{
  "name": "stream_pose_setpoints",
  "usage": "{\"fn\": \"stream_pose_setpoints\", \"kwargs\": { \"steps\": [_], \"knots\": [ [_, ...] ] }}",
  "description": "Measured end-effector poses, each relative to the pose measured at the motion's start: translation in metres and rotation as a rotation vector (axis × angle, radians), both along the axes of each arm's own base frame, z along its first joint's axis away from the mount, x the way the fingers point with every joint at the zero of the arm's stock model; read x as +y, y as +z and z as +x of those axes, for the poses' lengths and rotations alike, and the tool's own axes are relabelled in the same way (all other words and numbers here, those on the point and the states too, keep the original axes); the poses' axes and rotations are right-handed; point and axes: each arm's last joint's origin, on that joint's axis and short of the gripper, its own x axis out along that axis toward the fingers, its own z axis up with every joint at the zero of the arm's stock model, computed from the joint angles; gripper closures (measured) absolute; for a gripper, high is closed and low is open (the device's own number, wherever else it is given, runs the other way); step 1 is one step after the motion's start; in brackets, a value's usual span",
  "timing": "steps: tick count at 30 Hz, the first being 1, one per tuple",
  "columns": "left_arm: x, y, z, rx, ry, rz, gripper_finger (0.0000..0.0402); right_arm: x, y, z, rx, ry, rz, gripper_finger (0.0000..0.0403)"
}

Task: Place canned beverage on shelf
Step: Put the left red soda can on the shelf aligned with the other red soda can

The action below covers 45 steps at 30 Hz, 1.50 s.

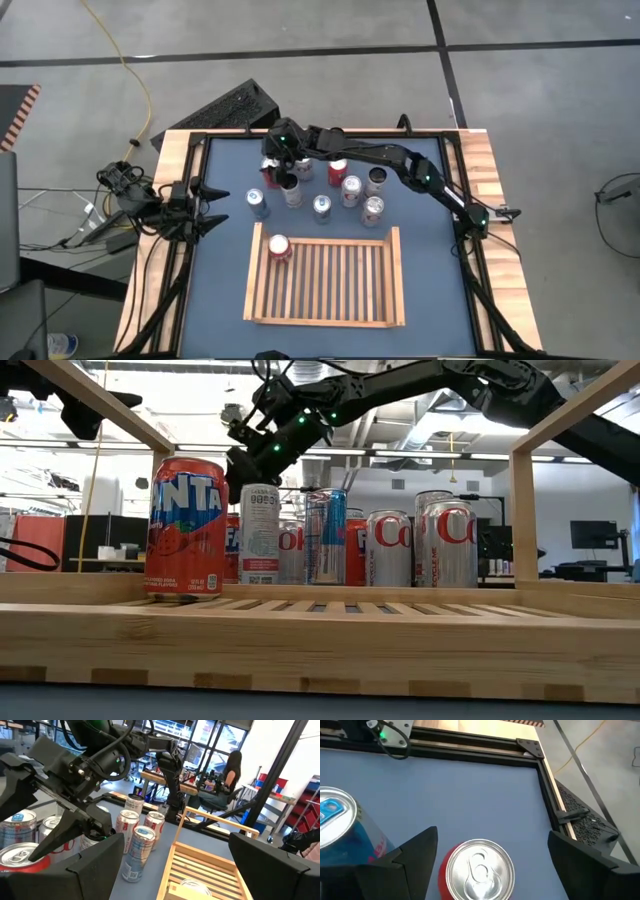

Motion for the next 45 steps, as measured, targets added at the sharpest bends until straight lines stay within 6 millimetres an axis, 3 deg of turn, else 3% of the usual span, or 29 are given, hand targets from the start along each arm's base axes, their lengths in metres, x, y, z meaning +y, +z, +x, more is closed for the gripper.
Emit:
{"fn": "stream_pose_setpoints", "kwargs": {
  "steps": [7, 11, 15, 17, 23, 29, 39, 45],
  "knots": [
    [0.0, 0.0, 0.0, 0.001, 0.006, 0.0, 0.0053, -0.001, -0.006, 0.0, 0.025, 0.001, 0.02, 0.0053],
    [0.0, 0.0, 0.0, 0.001, 0.007, 0.0, 0.0053, 0.006, 0.014, -0.004, -0.015, 0.018, -0.008, 0.0053],
    [0.0, 0.0, 0.0, 0.001, 0.007, 0.0, 0.0053, 0.01, 0.049, -0.017, -0.043, 0.037, -0.085, 0.0054],
    [0.0, 0.0, 0.0, 0.001, 0.007, 0.0, 0.0053, 0.004, 0.054, -0.022, -0.019, 0.035, -0.137, 0.0058],
    [0.0, 0.0, 0.0, 0.001, 0.007, -0.001, 0.0053, -0.019, 0.03, -0.024, 0.082, 0.073, -0.212, 0.0071],
    [0.0, 0.0, 0.0, -0.002, 0.005, -0.017, 0.0053, -0.021, 0.007, -0.021, 0.131, 0.211, -0.164, 0.0071],
    [0.0, 0.0, 0.0, 0.0, 0.009, -0.008, 0.0053, -0.013, 0.006, -0.019, 0.134, 0.281, -0.177, 0.0072],
    [0.0, 0.0, 0.0, -0.001, 0.013, -0.011, 0.0053, -0.019, -0.016, -0.014, 0.158, 0.295, -0.159, 0.0072]
  ]
}}
